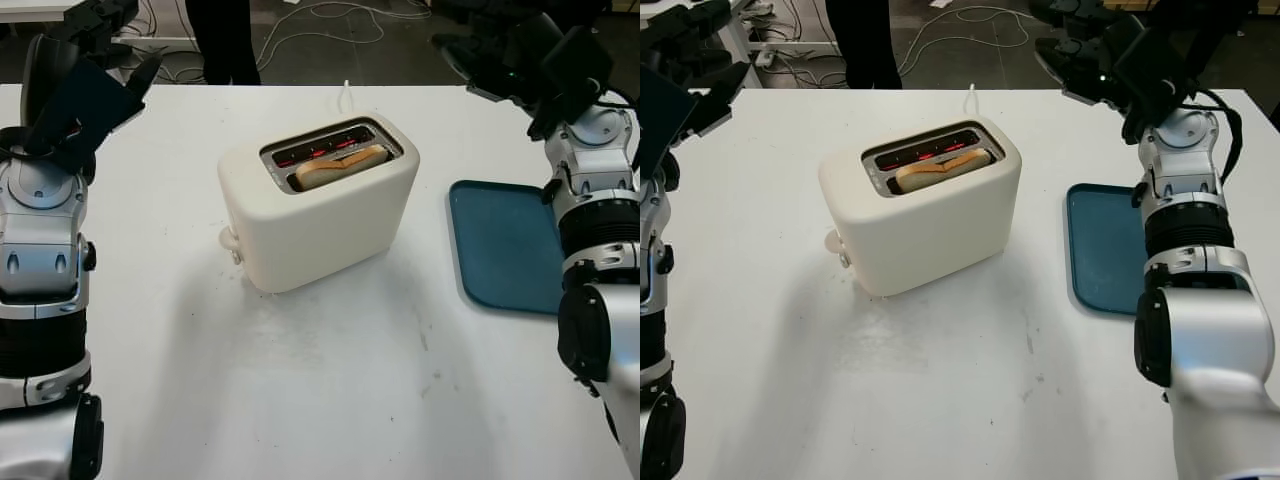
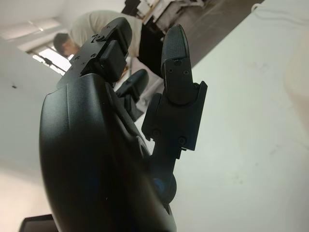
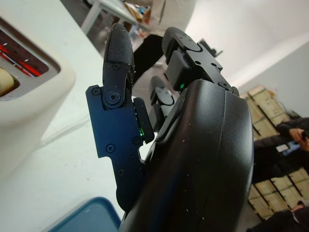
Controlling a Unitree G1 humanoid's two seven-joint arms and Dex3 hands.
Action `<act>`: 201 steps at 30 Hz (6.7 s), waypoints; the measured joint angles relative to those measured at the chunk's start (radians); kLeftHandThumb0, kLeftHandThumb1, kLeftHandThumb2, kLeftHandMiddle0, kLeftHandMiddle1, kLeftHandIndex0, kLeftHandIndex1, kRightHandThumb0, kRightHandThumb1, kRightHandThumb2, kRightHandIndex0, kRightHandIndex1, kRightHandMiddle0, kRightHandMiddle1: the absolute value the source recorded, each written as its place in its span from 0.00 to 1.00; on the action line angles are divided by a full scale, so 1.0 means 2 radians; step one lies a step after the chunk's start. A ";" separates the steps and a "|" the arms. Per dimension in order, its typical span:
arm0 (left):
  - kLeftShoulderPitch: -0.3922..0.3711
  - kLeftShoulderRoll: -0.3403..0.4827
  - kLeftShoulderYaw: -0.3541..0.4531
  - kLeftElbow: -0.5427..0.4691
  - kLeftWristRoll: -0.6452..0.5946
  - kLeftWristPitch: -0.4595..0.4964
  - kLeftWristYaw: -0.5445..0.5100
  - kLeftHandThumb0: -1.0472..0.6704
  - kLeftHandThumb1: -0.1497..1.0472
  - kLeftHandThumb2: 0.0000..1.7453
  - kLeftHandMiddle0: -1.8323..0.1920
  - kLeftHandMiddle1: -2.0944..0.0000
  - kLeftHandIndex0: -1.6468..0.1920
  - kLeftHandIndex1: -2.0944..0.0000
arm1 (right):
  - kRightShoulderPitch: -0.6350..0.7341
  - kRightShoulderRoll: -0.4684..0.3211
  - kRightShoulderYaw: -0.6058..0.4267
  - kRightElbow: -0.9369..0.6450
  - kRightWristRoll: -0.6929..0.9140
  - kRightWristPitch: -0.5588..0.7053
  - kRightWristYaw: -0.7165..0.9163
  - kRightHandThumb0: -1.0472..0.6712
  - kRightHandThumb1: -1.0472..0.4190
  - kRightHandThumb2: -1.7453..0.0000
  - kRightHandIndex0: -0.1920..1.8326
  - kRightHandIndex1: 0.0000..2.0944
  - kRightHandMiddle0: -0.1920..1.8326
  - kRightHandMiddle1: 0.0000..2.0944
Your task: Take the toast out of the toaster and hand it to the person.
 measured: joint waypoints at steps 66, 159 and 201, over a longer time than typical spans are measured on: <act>0.061 -0.014 -0.037 -0.051 0.017 0.044 -0.022 0.32 0.89 0.28 0.88 0.57 0.68 0.95 | 0.062 0.018 0.000 -0.036 0.000 0.021 -0.004 0.27 0.09 0.79 0.29 0.01 0.32 0.00; 0.059 -0.014 -0.034 -0.037 0.005 0.031 -0.023 0.32 0.89 0.26 0.89 0.56 0.69 0.94 | 0.075 0.024 0.001 -0.079 0.004 0.043 0.005 0.23 0.09 0.79 0.28 0.00 0.31 0.00; 0.059 -0.019 -0.033 -0.037 0.002 0.036 -0.023 0.33 0.89 0.27 0.88 0.58 0.69 0.94 | 0.077 0.029 0.002 -0.091 0.008 0.070 0.004 0.24 0.09 0.79 0.28 0.01 0.31 0.00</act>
